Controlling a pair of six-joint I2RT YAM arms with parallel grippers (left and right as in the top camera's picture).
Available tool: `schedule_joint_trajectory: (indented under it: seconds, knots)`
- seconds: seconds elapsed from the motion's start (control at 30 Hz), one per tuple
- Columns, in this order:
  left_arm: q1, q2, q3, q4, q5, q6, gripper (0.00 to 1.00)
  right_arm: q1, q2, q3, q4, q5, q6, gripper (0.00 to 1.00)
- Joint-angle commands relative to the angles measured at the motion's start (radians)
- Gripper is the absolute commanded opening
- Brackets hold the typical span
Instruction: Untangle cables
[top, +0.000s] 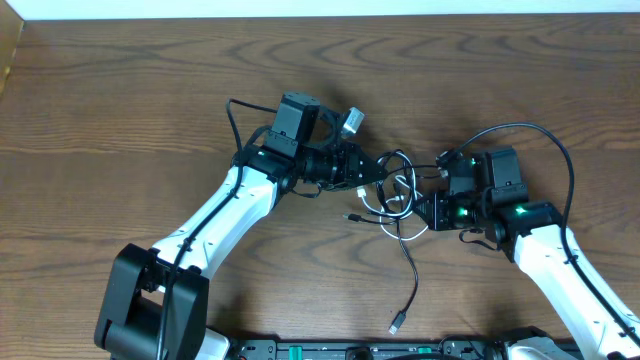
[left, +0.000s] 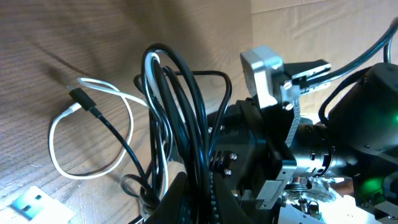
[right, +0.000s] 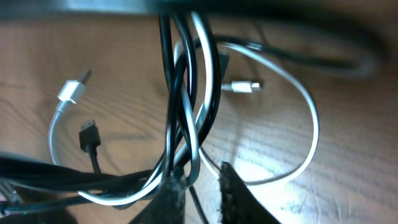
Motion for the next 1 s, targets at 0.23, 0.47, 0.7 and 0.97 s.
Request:
schedule_joint_trajectory:
  seconds: [0.23, 0.47, 0.7, 0.97]
  knots:
    - [0.001, 0.006, -0.005, 0.005, 0.02, -0.009, 0.07, 0.058, 0.023, 0.003, 0.034, 0.085, 0.065, 0.19]
    - [0.001, 0.006, -0.005, 0.005, 0.02, -0.009, 0.07, 0.11, 0.066, 0.003, 0.049, 0.111, 0.08, 0.19]
    - [0.001, 0.006, -0.005, 0.006, 0.02, -0.009, 0.08, 0.149, 0.089, 0.003, 0.125, 0.137, 0.103, 0.19]
    - [0.001, 0.006, -0.005, 0.006, 0.02, -0.009, 0.07, 0.157, 0.102, 0.003, 0.051, 0.392, 0.136, 0.18]
